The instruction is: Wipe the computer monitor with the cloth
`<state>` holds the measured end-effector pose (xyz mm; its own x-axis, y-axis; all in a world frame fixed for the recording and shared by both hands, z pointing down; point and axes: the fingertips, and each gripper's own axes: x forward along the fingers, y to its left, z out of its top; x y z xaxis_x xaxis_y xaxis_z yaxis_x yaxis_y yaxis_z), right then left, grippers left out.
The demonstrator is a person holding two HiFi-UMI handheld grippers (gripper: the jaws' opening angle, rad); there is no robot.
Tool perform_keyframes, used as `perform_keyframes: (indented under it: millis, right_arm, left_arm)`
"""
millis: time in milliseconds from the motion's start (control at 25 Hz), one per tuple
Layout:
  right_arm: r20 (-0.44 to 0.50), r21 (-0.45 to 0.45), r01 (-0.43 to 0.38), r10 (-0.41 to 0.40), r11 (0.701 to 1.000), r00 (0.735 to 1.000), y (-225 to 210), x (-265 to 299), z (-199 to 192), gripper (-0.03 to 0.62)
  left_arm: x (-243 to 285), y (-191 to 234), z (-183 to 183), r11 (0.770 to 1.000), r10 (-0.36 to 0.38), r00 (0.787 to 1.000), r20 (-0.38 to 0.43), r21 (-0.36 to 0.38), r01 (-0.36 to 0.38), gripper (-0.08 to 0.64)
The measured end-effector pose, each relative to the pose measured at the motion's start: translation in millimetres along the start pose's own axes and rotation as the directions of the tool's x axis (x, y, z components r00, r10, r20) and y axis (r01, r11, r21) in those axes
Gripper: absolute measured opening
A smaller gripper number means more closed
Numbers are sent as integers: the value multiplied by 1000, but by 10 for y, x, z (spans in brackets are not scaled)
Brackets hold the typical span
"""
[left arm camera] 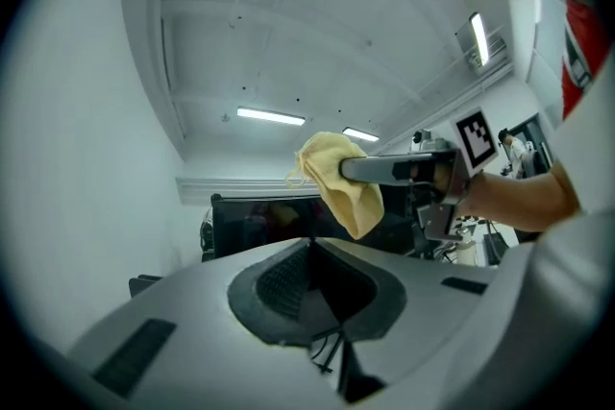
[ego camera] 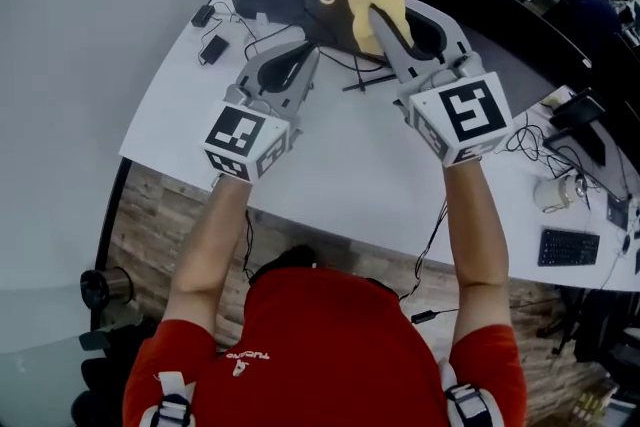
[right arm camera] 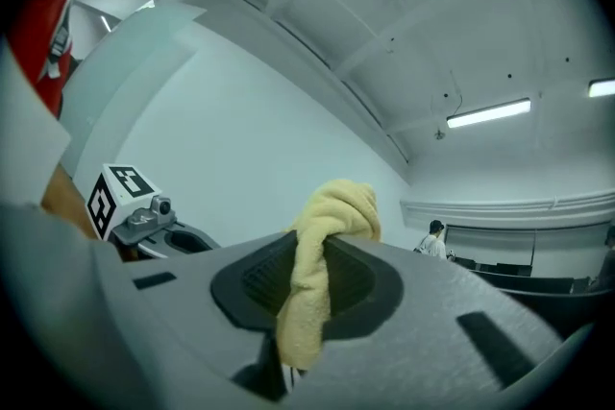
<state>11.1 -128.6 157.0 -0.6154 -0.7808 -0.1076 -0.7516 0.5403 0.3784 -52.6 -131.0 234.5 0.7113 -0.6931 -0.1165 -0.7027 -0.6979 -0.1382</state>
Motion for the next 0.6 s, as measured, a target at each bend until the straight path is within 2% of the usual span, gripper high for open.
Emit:
perform_keyframes:
  millis: [400, 600]
  right_arm:
    - [-49, -45, 23, -26, 999, 998, -296, 1039, 32, 63]
    - [-174, -181, 49, -81, 982, 981, -505, 1527, 19, 63]
  left_arm:
    - [335, 801, 12, 998, -68, 998, 7, 5, 68, 12]
    - [475, 1068, -2, 994, -105, 994, 14, 7, 105, 12]
